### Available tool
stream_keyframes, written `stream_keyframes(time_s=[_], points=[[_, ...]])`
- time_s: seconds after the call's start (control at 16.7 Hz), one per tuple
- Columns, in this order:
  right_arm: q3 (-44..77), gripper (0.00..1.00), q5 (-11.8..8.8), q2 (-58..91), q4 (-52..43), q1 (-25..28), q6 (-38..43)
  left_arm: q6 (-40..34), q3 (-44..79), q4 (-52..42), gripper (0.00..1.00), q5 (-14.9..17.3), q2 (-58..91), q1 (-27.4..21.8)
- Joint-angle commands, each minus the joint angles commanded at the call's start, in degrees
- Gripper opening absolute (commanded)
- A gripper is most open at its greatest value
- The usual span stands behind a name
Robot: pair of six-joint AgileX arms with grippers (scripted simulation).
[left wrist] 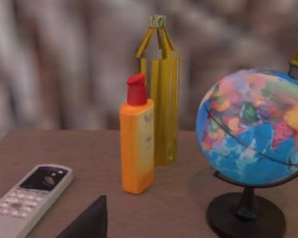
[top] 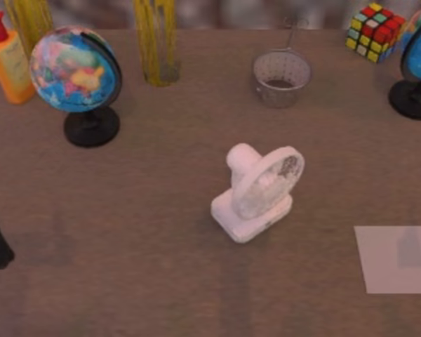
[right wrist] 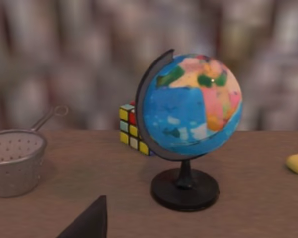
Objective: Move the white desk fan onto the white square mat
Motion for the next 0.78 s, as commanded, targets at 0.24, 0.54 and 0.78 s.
stream_keyframes(time_s=[0.24,0.54,0.78], points=[[1.1,1.0,0.1,1.3,-1.1,0.4,0.5,0.0,0.0,0.0,1.0,0.0,0.0,0.0],[10.7,1.0,1.4,12.8,-10.7,3.5,5.7,0.0,0.0,0.0,1.0,0.0,0.0,0.0],[23.9,1.0,2.9,28.4,-22.9,7.6,13.9,0.0,0.0,0.0,1.0,0.0,0.0,0.0]])
